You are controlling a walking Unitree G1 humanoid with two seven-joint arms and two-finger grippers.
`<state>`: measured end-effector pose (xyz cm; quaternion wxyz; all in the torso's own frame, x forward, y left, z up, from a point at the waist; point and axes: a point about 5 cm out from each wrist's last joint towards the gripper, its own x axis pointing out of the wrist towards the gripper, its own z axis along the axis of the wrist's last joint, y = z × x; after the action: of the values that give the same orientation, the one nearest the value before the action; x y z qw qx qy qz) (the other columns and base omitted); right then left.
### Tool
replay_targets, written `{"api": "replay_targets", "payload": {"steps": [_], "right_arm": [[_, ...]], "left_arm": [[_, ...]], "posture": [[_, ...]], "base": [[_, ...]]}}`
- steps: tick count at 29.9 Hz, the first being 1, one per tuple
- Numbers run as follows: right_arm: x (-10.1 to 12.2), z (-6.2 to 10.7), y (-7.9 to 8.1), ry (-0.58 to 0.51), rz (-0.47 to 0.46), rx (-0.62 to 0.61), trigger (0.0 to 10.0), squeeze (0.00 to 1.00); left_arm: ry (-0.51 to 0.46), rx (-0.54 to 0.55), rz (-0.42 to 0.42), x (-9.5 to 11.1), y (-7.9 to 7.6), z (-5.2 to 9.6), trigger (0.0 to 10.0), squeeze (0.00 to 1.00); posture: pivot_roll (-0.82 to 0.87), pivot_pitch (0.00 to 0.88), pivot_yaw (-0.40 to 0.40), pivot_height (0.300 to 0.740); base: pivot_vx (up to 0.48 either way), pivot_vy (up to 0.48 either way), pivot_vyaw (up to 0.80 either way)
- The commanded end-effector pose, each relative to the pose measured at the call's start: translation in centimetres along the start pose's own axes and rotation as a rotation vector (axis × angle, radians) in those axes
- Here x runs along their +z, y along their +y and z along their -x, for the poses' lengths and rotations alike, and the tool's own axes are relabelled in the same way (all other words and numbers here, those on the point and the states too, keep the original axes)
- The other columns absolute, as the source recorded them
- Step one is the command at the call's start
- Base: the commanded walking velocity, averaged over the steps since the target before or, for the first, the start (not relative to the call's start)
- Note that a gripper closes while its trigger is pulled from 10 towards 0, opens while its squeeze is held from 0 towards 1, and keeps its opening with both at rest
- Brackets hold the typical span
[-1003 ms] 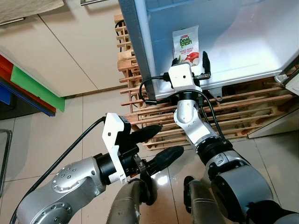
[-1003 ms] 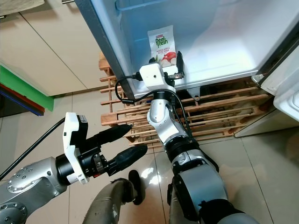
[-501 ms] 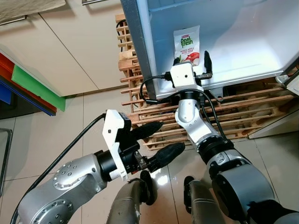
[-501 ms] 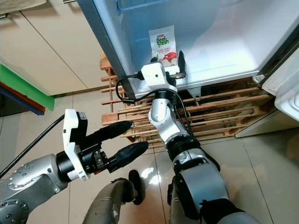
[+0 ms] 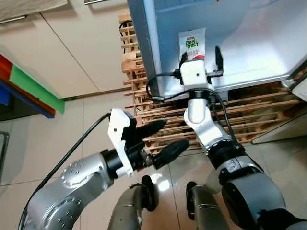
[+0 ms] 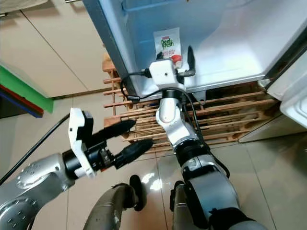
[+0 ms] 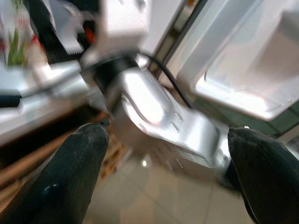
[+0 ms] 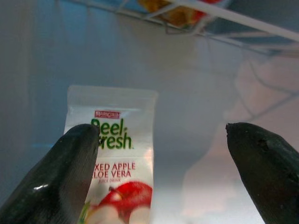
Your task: Restocking fridge
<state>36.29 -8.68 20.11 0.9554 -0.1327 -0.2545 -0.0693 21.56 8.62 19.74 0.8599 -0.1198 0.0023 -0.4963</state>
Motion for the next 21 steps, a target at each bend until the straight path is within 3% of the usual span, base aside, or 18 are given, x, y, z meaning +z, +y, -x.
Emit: {"api": "replay_targets", "payload": {"steps": [1,3,4,7,10,11,12,13,15,16,18,21], "right_arm": [[-1.1,1.6,-0.8,0.105,-0.109,0.041,10.0,0.0],[-1.1,3.0,-2.3,0.114,-0.113,0.056,10.0,0.0],[-1.1,3.0,-2.3,0.114,-0.113,0.056,10.0,0.0],[-1.0,4.5,-4.3,0.137,-0.104,0.063,10.0,0.0],[-0.1,6.6,-6.9,0.143,-0.114,0.054,10.0,0.0],[-0.1,7.3,-7.3,0.153,-0.129,0.061,10.0,0.0],[-0.6,8.3,-7.7,0.192,-0.226,0.072,10.0,0.0],[-0.6,8.3,-7.7,0.192,-0.226,0.072,10.0,0.0],[-2.3,10.2,-8.9,0.319,-0.327,0.022,10.0,0.0],[-2.3,10.2,-8.9,0.319,-0.327,0.022,10.0,0.0],[-4.6,12.4,-10.7,0.471,-0.368,-0.071,10.0,0.0],[-6.2,13.2,-12.1,0.568,-0.307,-0.107,10.0,0.0]], "left_arm": [[0.014,0.044,-0.021,-0.7,0.8,-0.6,10.0,0.0],[-0.004,0.094,-0.03,-0.7,1.8,-1.3,10.0,0.0],[-0.004,0.094,-0.03,-0.7,1.8,-1.3,10.0,0.0],[-0.016,0.2,-0.051,-0.9,3.7,-2.3,10.0,0.0],[-0.068,0.39,-0.006,-0.9,6.2,-2.2,10.0,0.0],[-0.067,0.418,-0.014,-1.0,6.6,-1.9,10.0,0.0],[-0.058,0.456,-0.031,-1.3,7.1,-1.6,10.0,0.0],[-0.058,0.456,-0.031,-1.3,7.1,-1.6,10.0,0.0],[-0.055,0.508,-0.04,-1.6,7.4,-1.2,10.0,0.0],[-0.055,0.508,-0.04,-1.6,7.4,-1.2,10.0,0.0],[-0.05,0.563,-0.052,-2.1,7.5,-0.7,10.0,0.0],[-0.041,0.654,-0.088,-2.7,8.3,-0.3,10.0,0.0]], "posture": [[-0.05,0.194,0.075,0.74],[-0.08,0.169,0.072,0.74],[-0.08,0.169,0.072,0.74],[-0.13,0.125,0.074,0.74],[-0.15,0.099,0.08,0.74],[-0.15,0.093,0.082,0.74],[-0.15,0.077,0.086,0.74],[-0.15,0.077,0.086,0.74],[-0.13,0.053,0.09,0.74],[-0.13,0.053,0.09,0.74],[-0.12,0.018,0.089,0.74],[-0.12,0.0,0.086,0.74]], "base": [[0.0,0.0,0.0],[0.0,0.0,0.0],[0.0,0.0,0.0],[0.0,0.0,0.0],[0.0,0.0,0.0],[0.0,0.0,0.0],[0.0,0.0,0.0],[0.0,0.0,0.0],[0.0,0.0,0.0],[0.0,0.0,0.0],[0.0,0.0,0.0],[0.0,0.0,0.0]]}}
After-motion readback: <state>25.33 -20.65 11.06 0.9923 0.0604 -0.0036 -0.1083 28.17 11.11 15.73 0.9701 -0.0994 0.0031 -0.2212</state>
